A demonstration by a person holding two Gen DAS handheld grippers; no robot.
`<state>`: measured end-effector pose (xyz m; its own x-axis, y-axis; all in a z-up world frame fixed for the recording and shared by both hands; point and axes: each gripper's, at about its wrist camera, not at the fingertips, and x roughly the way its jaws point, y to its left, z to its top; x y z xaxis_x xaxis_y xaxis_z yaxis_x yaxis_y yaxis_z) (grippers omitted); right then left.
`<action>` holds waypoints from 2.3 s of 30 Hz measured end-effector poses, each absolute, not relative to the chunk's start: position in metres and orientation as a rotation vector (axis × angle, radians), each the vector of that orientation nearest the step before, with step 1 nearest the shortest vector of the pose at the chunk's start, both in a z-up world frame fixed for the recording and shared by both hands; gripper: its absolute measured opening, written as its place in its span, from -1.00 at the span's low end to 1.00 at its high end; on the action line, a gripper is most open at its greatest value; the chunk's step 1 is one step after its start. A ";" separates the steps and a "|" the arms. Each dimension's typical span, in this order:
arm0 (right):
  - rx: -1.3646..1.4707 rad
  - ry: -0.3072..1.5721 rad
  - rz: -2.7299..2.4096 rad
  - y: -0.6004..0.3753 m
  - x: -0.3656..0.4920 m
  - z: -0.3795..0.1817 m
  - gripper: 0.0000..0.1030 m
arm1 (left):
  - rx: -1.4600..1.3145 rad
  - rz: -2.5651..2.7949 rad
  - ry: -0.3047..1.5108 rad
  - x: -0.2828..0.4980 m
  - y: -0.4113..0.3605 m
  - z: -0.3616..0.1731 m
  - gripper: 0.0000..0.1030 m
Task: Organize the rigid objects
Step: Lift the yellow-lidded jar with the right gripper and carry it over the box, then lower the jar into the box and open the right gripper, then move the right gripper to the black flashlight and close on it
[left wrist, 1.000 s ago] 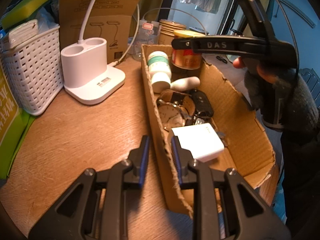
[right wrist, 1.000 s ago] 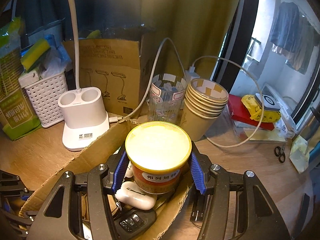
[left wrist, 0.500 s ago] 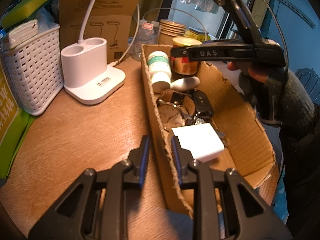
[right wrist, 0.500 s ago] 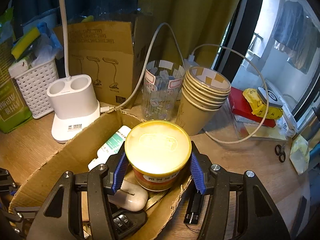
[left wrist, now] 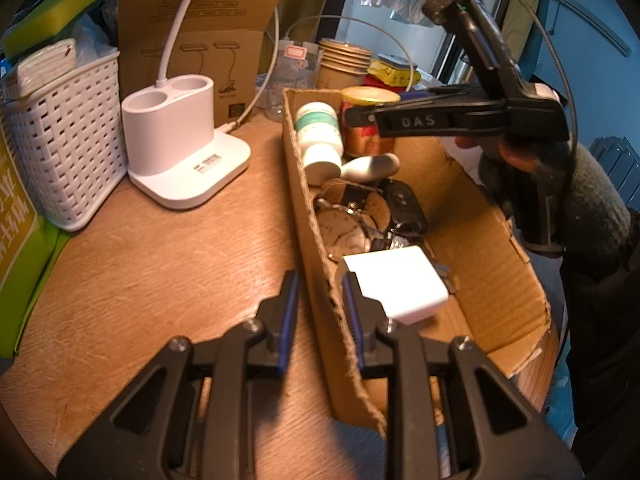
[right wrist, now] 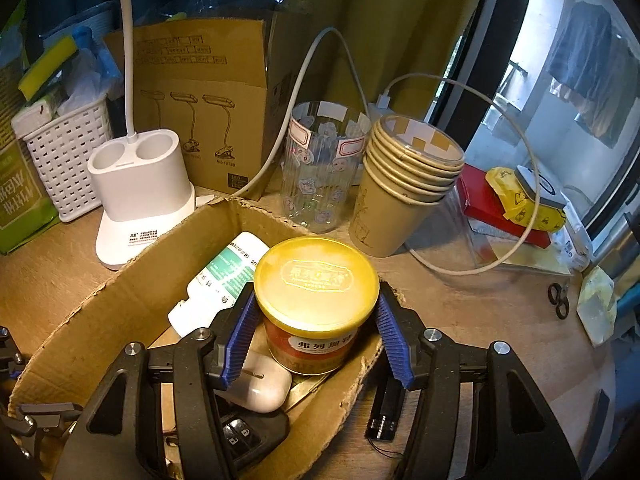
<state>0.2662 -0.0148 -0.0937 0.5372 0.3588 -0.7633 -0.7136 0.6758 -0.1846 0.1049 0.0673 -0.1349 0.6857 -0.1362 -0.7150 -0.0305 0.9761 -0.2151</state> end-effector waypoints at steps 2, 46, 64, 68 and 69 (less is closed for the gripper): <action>-0.521 0.758 0.674 -0.017 0.264 -0.091 0.18 | -0.216 -0.059 0.815 0.105 0.067 -0.135 -0.54; -0.475 0.677 0.552 -0.040 0.282 -0.080 0.44 | -0.217 -0.060 0.815 0.104 0.067 -0.136 -0.54; -0.400 0.617 0.612 -0.059 0.235 -0.052 0.44 | -0.217 -0.060 0.815 0.104 0.067 -0.136 -0.54; -0.398 0.603 0.614 -0.066 0.221 -0.048 0.44 | -0.217 -0.060 0.815 0.104 0.067 -0.136 -0.54; -0.402 0.601 0.613 -0.068 0.219 -0.048 0.44 | -0.216 -0.060 0.814 0.104 0.067 -0.136 -0.54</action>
<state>0.2187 -0.0680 -0.0480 0.6584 0.4131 -0.6291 -0.6370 0.7511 -0.1736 0.1044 0.0667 -0.1358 0.6859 -0.1356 -0.7149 -0.0303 0.9763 -0.2143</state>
